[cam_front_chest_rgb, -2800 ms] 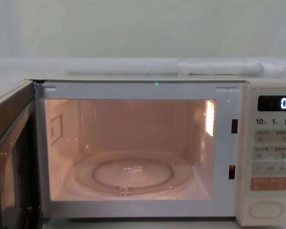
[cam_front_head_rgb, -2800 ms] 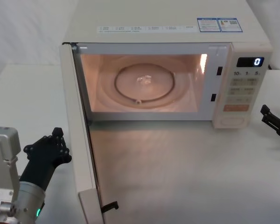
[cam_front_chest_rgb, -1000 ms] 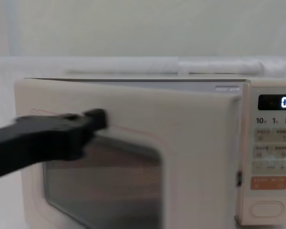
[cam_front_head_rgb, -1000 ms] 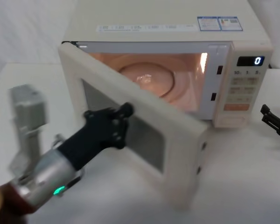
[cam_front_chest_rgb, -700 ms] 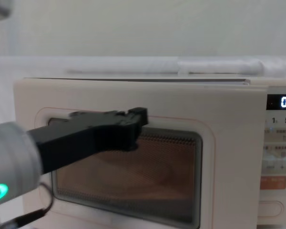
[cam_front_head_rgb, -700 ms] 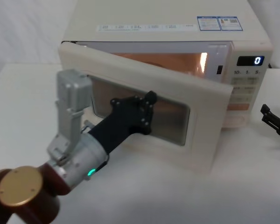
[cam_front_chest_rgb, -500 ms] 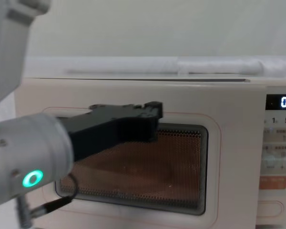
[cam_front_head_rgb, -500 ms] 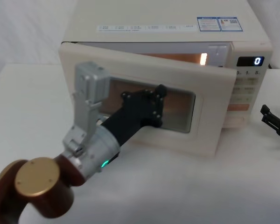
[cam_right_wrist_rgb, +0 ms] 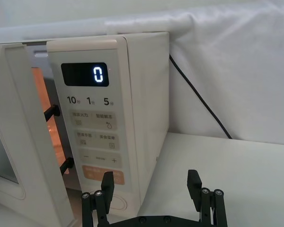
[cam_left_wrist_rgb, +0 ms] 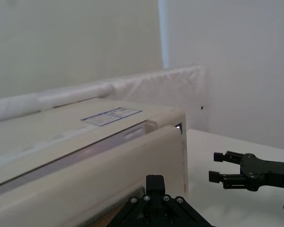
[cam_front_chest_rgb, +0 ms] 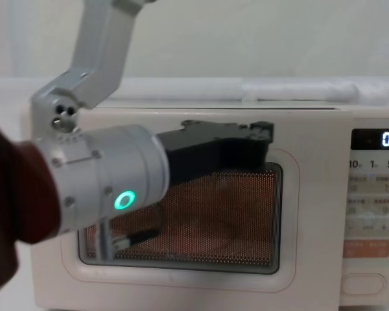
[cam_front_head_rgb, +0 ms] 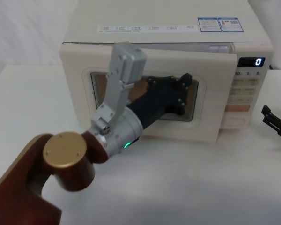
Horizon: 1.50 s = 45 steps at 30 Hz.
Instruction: Press the button to open the microwave door with one hand; close the microwave door with the other hand.
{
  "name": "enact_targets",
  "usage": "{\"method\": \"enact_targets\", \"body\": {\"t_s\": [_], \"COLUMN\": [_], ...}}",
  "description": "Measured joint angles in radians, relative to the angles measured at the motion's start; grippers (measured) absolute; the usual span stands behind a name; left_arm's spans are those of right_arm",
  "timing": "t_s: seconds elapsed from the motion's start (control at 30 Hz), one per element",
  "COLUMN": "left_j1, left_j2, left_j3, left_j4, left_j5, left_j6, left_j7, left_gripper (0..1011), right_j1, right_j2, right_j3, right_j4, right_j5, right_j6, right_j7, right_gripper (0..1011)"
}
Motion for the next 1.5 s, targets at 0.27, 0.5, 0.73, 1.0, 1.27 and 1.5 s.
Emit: {"method": "enact_targets", "body": {"t_s": [0.27,0.5,0.73,1.0,1.27,1.5], "left_j1": [-0.082,-0.127,-0.152,-0.167,-0.171,-0.167], "left_j2": [-0.021,-0.04,-0.066,-0.099,-0.123,-0.146], "left_j3": [0.052,0.08,0.095,0.103,0.094,0.078], "left_j4": [0.068,0.111,0.145,0.192,0.225,0.243], "left_j5": [0.045,0.086,0.119,0.159,0.19,0.222], "left_j6": [-0.004,-0.01,-0.016,-0.034,-0.054,-0.063], "left_j7": [-0.026,-0.033,-0.027,-0.008,0.014,0.039], "left_gripper": [0,0,0,0,0,0], "right_j1": [0.0,0.0,0.0,0.0,0.0,0.0], "right_j2": [0.0,0.0,0.0,0.0,0.0,0.0], "right_j3": [0.0,0.0,0.0,0.0,0.0,0.0], "right_j4": [0.0,0.0,0.0,0.0,0.0,0.0], "right_j5": [0.0,0.0,0.0,0.0,0.0,0.0], "right_j6": [0.0,0.0,0.0,0.0,0.0,0.0], "right_j7": [0.0,0.0,0.0,0.0,0.0,0.0], "right_gripper": [1002,1002,1002,1002,1002,1002]}}
